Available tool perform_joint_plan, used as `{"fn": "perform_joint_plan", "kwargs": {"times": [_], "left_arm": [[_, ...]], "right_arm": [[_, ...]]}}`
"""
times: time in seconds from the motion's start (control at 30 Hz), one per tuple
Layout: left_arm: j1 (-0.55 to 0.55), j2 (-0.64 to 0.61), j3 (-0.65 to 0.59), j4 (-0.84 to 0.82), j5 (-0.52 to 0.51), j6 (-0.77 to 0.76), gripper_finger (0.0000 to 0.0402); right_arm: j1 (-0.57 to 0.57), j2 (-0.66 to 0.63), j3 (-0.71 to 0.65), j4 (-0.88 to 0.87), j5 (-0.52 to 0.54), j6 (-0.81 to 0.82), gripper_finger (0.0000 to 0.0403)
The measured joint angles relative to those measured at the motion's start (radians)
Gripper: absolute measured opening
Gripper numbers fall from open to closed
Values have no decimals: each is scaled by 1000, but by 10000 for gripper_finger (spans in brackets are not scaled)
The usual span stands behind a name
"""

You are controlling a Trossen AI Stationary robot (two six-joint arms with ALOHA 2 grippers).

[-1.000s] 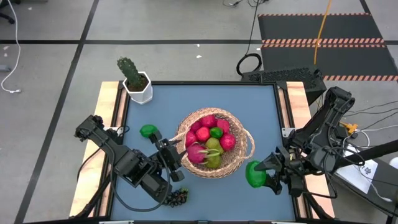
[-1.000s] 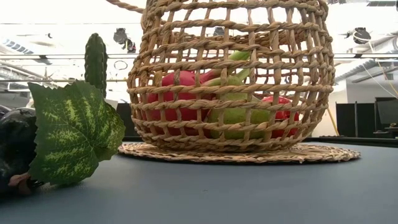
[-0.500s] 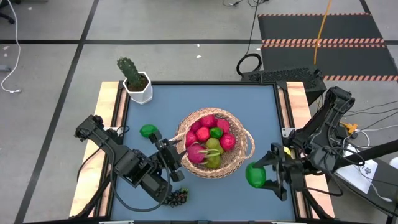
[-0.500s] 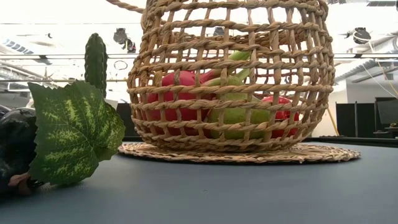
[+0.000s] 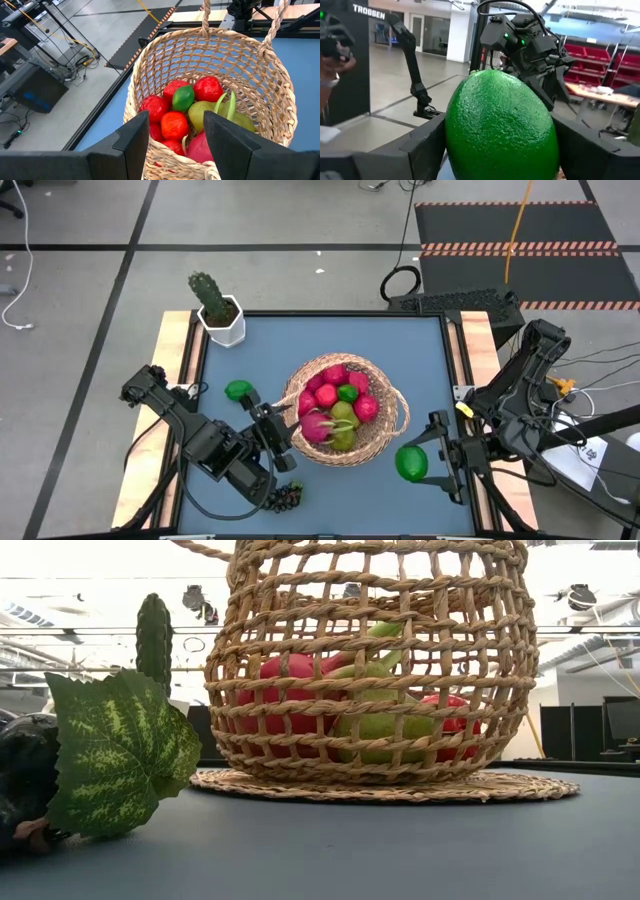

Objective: Build produce basket
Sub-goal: Put the bottom dark green lime into the brown basket

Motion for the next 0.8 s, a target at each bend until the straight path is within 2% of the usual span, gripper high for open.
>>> {"fn": "perform_joint_plan", "kwargs": {"times": [0.5, 0.67, 0.8], "left_arm": [[0, 0, 0, 0, 0, 0, 189], [0, 0, 0, 0, 0, 0, 189], [0, 0, 0, 0, 0, 0, 189]], "right_arm": [[0, 0, 0, 0, 0, 70, 309], [0, -1, 0, 53, 5, -6, 309], [0, -3, 0, 59, 8, -142, 309]]}}
